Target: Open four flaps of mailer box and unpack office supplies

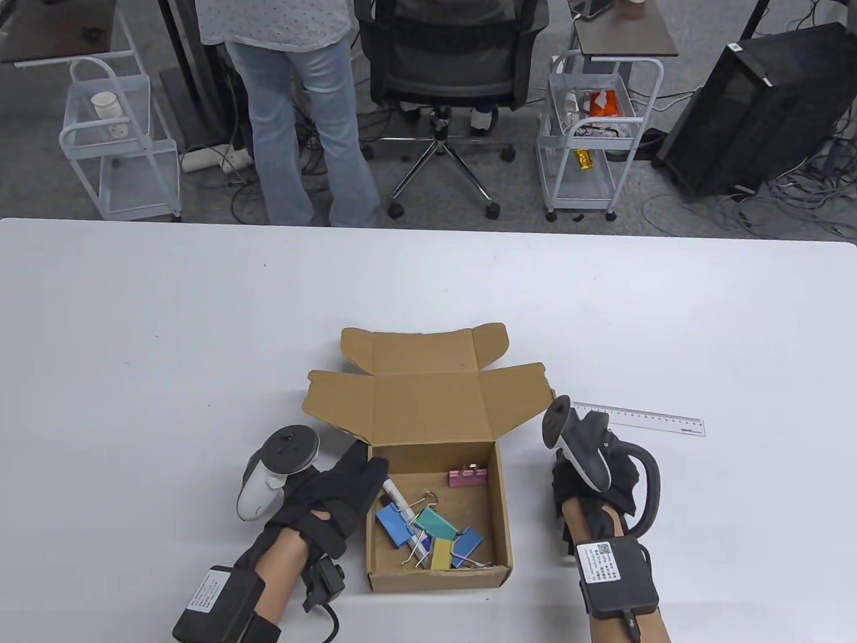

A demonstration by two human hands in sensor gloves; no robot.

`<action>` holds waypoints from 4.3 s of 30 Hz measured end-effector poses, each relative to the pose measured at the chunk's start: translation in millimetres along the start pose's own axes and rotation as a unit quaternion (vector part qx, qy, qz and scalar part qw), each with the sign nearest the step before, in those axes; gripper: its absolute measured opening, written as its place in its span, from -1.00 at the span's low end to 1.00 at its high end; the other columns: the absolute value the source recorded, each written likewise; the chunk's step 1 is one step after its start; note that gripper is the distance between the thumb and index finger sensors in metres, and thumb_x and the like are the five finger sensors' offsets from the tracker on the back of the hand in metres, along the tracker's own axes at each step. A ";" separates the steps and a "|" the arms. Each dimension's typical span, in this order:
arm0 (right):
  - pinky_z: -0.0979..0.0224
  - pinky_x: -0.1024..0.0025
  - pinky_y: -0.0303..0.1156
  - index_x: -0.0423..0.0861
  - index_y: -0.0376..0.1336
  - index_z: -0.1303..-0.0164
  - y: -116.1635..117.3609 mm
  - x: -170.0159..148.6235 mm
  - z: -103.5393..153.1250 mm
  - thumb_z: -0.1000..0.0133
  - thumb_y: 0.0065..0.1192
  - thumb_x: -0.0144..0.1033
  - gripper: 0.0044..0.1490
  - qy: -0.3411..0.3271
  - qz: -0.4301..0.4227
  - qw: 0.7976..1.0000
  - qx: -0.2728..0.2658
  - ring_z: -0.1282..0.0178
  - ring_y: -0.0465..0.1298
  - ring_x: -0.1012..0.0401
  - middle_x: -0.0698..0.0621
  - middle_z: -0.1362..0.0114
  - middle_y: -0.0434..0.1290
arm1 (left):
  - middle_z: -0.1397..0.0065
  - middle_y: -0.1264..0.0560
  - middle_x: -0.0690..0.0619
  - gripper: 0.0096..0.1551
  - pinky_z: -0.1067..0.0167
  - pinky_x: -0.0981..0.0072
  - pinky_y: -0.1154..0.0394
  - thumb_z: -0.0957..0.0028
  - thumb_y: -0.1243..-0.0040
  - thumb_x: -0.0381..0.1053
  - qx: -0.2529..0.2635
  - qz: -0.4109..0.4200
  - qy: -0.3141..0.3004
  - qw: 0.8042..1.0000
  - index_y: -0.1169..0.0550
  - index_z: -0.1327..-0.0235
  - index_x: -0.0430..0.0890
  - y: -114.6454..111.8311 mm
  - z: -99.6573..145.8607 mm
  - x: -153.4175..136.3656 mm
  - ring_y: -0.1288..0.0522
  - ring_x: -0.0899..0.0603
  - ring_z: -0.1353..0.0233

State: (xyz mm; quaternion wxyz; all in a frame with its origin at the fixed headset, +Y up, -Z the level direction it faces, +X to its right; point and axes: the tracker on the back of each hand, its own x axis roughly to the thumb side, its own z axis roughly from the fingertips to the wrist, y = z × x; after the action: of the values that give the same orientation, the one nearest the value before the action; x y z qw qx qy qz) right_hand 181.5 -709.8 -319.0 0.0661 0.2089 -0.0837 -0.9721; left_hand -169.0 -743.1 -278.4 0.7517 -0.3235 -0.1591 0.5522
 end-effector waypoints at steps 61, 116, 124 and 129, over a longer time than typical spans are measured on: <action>-0.42 0.01 0.57 -0.22 0.21 -0.59 -68.9 135.7 129.5 -0.30 0.21 -0.05 -0.26 -0.382 -0.046 0.914 0.127 -0.48 0.56 -0.14 -0.23 -0.60 0.45 | -0.78 0.23 -0.28 -0.09 -0.59 -0.30 0.07 -0.31 0.30 0.26 0.001 0.000 -0.001 1.000 0.25 -0.69 -0.14 -0.1 -0.1 -0.2 0.27 -0.48 -0.75; -0.44 -0.15 0.51 -0.14 0.18 -0.52 -76.1 134.1 109.9 -0.32 0.17 -0.14 -0.39 -0.344 -0.120 0.911 0.193 -0.45 0.52 -0.20 -0.11 -0.44 0.57 | -0.78 0.21 -0.30 -0.09 -0.58 -0.32 0.06 -0.31 0.30 0.26 0.001 -0.013 0.003 1.000 0.25 -0.69 -0.16 -0.4 -0.6 0.3 0.25 -0.50 -0.75; -0.47 -0.23 0.44 -0.13 0.21 -0.50 -124.7 95.0 114.0 -0.30 0.18 -0.13 -0.39 -0.354 -0.226 0.905 0.063 -0.40 0.56 -0.18 -0.09 -0.37 0.59 | -0.78 0.21 -0.30 -0.09 -0.59 -0.31 0.05 -0.31 0.30 0.26 0.002 -0.013 0.004 1.000 0.24 -0.69 -0.16 -0.5 -0.7 0.2 0.25 -0.49 -0.75; -0.43 -0.20 0.48 -0.15 0.24 -0.48 -149.1 63.6 107.7 -0.29 0.21 -0.10 -0.39 -0.334 -0.248 0.909 0.027 -0.33 0.60 -0.14 -0.06 -0.29 0.62 | -0.78 0.21 -0.30 -0.09 -0.58 -0.32 0.06 -0.31 0.30 0.26 0.002 -0.013 0.004 1.000 0.24 -0.69 -0.16 -0.5 -0.6 0.3 0.25 -0.49 -0.75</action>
State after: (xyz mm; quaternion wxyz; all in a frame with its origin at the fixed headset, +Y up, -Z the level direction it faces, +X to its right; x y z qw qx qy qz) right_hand 65.1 -559.9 -275.7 -0.2144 -0.1120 -0.0723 -0.9676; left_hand -168.3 -743.1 -278.5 0.7599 -0.3220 -0.1591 0.5418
